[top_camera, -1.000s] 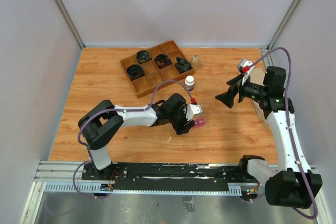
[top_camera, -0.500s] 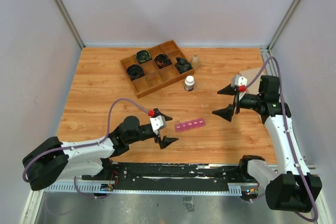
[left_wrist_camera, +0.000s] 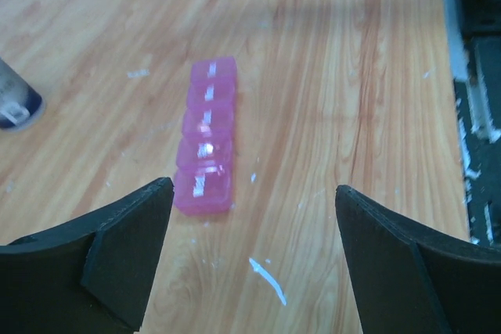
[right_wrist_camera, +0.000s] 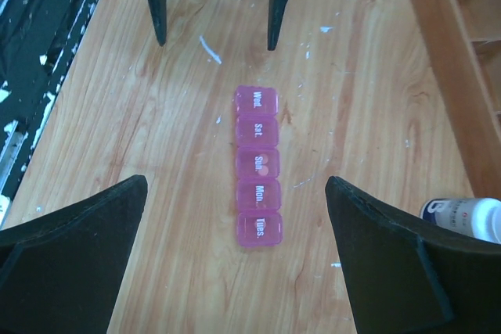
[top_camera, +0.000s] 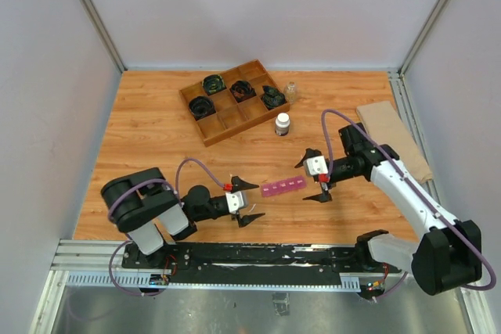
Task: Sort the pills into containers
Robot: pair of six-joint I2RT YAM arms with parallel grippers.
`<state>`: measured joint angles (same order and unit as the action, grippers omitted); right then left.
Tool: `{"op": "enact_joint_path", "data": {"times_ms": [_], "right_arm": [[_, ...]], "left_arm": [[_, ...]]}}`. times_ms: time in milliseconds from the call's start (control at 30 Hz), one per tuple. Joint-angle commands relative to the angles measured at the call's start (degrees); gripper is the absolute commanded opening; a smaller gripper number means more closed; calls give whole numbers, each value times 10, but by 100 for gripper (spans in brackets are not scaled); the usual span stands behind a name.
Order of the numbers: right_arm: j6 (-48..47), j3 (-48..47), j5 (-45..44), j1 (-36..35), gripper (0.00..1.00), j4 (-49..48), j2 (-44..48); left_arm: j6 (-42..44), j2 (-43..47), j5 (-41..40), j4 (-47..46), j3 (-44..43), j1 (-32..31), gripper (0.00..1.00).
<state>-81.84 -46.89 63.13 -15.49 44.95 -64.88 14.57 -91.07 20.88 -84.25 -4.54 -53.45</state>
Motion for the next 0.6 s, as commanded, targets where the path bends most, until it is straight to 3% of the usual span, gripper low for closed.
{"op": "enact_joint_path", "data": {"times_ms": [0, 267, 567], "right_arm": [[13, -3, -84, -45, 99, -41, -21], [115, 5, -181, -110, 96, -153, -85], [170, -3, -225, -155, 92, -188, -119]], "left_arm": [[21, -101, -13, -179, -16, -3, 86], [28, -172, -63, -180, -46, -2, 79], [24, -218, -90, -180, -80, 3, 73]]}}
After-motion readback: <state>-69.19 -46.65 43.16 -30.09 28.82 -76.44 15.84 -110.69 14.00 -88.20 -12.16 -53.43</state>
